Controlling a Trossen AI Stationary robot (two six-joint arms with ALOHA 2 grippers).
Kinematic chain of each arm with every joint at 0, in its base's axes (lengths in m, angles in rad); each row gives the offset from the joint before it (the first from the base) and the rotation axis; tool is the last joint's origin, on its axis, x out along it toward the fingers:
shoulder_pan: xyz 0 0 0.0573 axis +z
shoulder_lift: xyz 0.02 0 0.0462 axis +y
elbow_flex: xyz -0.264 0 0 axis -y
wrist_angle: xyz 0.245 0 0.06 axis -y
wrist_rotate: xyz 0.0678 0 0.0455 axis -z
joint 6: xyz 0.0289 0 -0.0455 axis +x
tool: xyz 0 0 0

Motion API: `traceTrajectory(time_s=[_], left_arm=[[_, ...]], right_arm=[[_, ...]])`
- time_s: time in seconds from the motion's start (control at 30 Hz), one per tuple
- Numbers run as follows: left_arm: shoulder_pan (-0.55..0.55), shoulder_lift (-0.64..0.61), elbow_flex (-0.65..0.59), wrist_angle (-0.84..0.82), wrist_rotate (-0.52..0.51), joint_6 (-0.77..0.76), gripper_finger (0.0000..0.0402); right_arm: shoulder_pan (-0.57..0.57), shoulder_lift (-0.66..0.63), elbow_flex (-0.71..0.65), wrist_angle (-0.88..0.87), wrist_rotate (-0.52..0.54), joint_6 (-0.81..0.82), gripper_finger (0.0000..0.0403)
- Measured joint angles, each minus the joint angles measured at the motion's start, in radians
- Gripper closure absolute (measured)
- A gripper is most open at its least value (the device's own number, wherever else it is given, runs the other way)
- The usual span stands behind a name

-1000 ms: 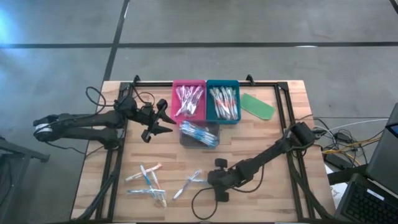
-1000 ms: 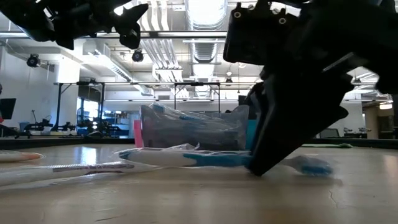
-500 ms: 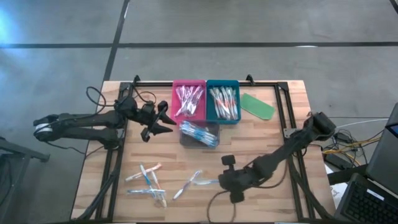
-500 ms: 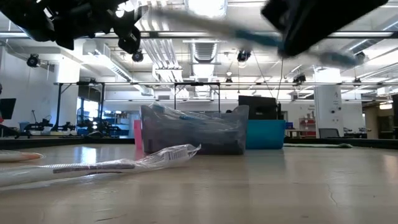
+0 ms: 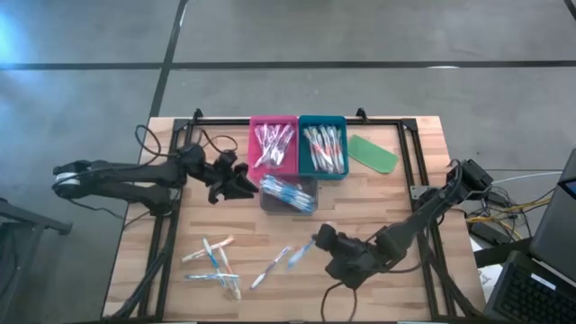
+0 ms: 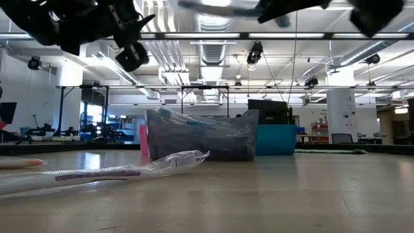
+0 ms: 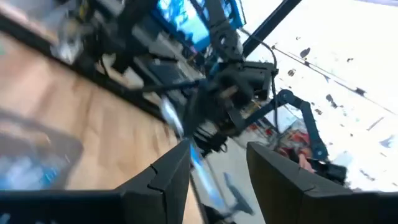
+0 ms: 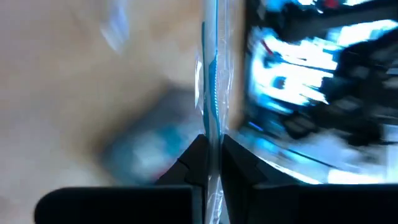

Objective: Pick & Place Toothbrushes
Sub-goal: Put the blue toothbrush into the transparent gray bin

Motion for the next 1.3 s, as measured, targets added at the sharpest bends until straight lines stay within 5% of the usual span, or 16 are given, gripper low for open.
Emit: traceTrajectory(time_s=[0.13,0.23,0.87,1.3], left_arm=[[-0.054,0.065,0.000,0.000,-0.008,-0.087,0.0239],[-0.099,0.124,0.000,0.006,-0.026,-0.140,0.0239],[-0.283,0.483,0.254,0.046,-0.024,-0.209,0.0239],[-0.301,0.640,0.383,0.046,0.025,-0.241,0.0239]], right_arm=[[0.001,0.026,0.018,0.003,0.243,-0.230,0.0382],[0.000,0.038,0.042,0.010,0.305,-0.329,0.0382],[0.000,0.046,0.104,0.035,0.314,-0.510,0.0388],[0.000,0.046,0.107,0.059,0.314,-0.525,0.0388]])
